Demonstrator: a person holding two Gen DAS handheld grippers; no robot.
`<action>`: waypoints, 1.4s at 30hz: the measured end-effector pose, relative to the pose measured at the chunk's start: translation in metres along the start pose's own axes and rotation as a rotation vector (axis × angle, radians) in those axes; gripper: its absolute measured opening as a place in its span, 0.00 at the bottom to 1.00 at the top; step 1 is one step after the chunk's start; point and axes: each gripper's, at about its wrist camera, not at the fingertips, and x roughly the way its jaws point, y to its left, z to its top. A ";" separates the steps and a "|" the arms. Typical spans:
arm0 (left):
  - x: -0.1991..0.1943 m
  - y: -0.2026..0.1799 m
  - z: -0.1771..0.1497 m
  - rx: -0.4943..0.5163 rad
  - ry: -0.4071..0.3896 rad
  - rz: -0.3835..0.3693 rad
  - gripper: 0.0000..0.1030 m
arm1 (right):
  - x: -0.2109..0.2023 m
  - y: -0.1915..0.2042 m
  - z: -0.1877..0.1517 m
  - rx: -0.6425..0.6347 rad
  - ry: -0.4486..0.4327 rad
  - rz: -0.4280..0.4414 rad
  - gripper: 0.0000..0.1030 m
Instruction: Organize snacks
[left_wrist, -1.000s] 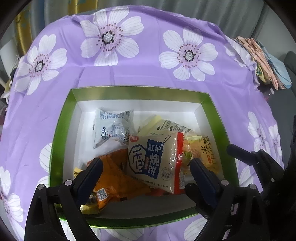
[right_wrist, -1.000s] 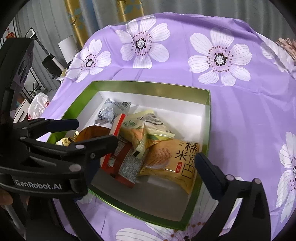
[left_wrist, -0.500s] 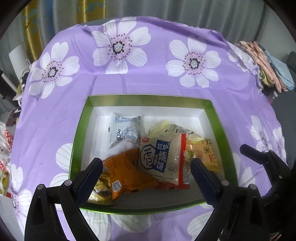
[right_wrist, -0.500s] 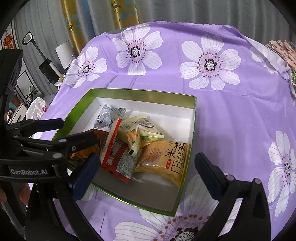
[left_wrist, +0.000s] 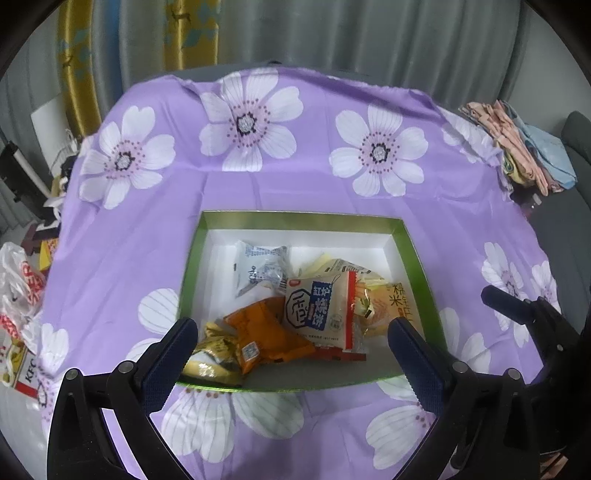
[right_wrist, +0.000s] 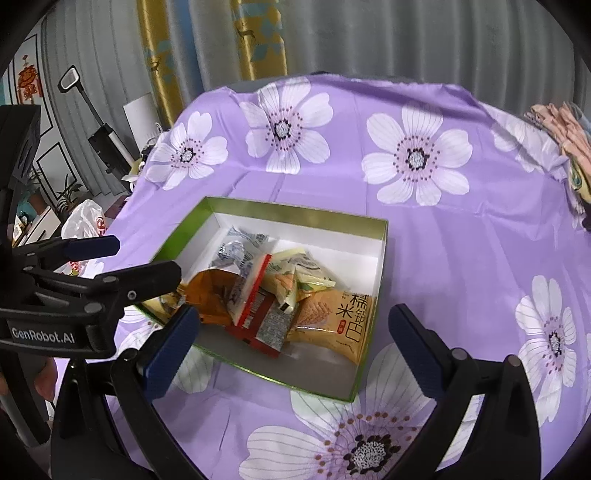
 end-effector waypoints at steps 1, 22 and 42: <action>-0.006 0.001 -0.001 -0.003 -0.011 0.001 0.99 | -0.005 0.003 0.001 -0.007 -0.006 -0.001 1.00; -0.090 0.004 -0.002 -0.020 -0.126 0.067 0.99 | -0.082 0.047 0.011 -0.087 -0.129 0.003 1.00; -0.136 -0.009 -0.011 -0.001 -0.211 0.109 0.99 | -0.120 0.061 0.007 -0.118 -0.198 0.016 1.00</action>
